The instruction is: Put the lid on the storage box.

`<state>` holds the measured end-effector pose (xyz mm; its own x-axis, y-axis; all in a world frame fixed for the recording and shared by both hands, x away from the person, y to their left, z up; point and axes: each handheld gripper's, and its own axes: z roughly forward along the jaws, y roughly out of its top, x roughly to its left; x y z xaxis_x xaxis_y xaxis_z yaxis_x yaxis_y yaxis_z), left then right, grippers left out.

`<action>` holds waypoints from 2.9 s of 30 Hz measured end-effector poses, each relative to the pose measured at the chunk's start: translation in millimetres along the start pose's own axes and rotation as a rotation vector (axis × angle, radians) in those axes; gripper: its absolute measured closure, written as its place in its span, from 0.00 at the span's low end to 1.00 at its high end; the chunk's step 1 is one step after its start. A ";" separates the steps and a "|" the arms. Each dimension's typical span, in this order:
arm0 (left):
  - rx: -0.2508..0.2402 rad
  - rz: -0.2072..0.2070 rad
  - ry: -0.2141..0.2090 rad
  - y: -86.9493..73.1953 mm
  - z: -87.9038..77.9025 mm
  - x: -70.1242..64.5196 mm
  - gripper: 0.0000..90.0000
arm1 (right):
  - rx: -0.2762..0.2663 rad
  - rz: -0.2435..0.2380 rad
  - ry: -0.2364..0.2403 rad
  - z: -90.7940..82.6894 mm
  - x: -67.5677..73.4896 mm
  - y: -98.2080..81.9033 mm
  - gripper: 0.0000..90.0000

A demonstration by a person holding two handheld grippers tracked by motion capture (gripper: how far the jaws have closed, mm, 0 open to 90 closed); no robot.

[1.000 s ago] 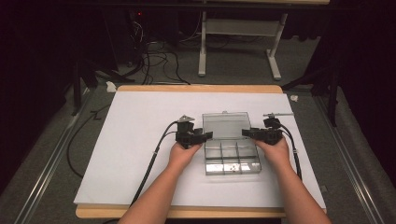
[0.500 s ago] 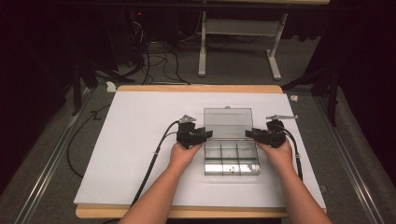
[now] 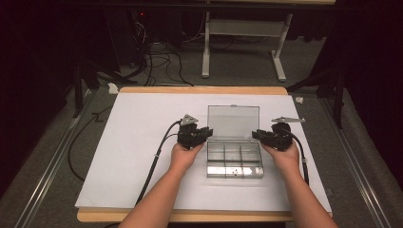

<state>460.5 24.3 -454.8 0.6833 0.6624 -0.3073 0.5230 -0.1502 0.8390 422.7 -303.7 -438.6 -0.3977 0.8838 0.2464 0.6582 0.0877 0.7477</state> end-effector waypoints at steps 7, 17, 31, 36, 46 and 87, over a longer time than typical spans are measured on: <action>-0.005 0.029 0.002 1.9 -5.7 -1.8 0.89 | -0.015 -0.021 -0.023 -4.7 4.6 -0.8 0.83; -0.024 0.052 0.016 2.2 -9.6 -6.4 0.89 | -0.020 -0.030 -0.024 -7.2 9.1 -1.0 0.78; -0.040 0.085 0.016 3.7 -17.7 -16.6 0.85 | -0.049 -0.044 -0.023 -13.3 16.7 0.1 0.73; -0.046 0.088 0.014 2.4 -20.9 -19.7 0.83 | -0.053 -0.052 -0.022 -17.0 19.5 -0.3 0.72; -0.062 0.086 0.000 -3.3 -26.9 -25.4 0.78 | -0.075 -0.058 -0.023 -24.5 22.9 -7.8 0.69; -0.064 0.135 0.023 -33.5 -49.7 -40.0 0.65 | -0.094 -0.124 -0.075 -57.1 31.6 -41.5 0.59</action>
<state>390.4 39.2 -448.2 0.7330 0.6559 -0.1805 0.3934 -0.1922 0.8990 346.4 -305.6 -426.6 -0.4212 0.9009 0.1046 0.5427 0.1580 0.8249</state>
